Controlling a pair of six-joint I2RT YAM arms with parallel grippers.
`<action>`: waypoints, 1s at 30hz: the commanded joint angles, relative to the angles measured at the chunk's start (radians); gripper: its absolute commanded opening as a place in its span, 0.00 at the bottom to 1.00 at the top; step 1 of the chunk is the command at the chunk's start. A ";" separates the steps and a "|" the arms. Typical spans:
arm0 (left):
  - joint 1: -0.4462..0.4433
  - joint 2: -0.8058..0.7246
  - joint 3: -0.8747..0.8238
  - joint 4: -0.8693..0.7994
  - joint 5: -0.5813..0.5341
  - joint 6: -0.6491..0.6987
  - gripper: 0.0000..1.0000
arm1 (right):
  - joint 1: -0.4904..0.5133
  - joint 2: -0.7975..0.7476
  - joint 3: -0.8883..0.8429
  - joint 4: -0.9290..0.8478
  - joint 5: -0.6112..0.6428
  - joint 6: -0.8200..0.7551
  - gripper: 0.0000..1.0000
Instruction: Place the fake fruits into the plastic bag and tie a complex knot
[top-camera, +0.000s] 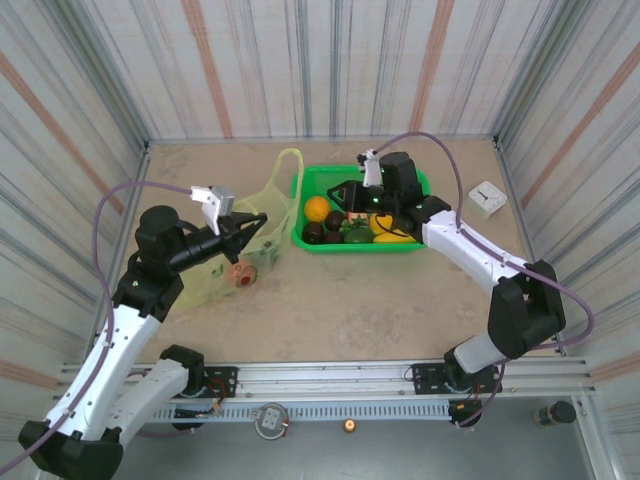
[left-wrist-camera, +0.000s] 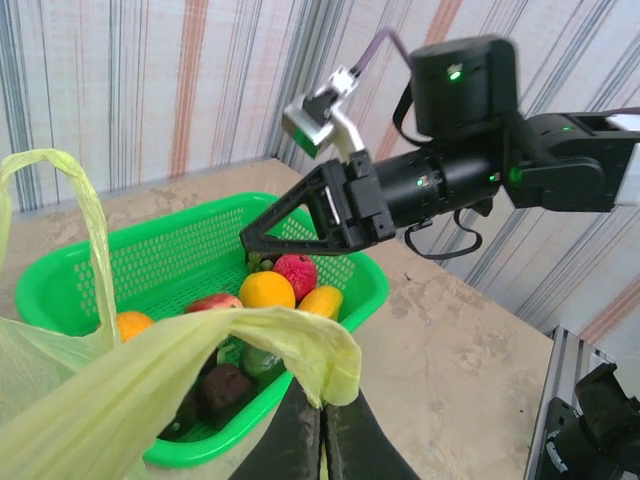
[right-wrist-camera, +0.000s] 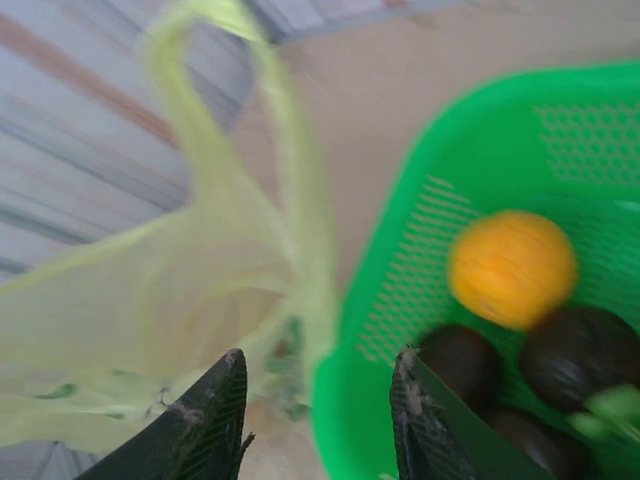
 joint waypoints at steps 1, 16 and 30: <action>-0.011 -0.006 -0.007 0.000 0.001 0.023 0.00 | -0.019 0.062 0.030 -0.165 -0.013 -0.016 0.48; -0.021 -0.003 -0.006 -0.003 0.003 0.027 0.00 | 0.092 0.475 0.486 -0.637 0.335 -0.290 0.57; -0.022 -0.002 -0.007 -0.001 0.007 0.026 0.00 | 0.089 0.662 0.615 -0.660 0.408 -0.275 0.69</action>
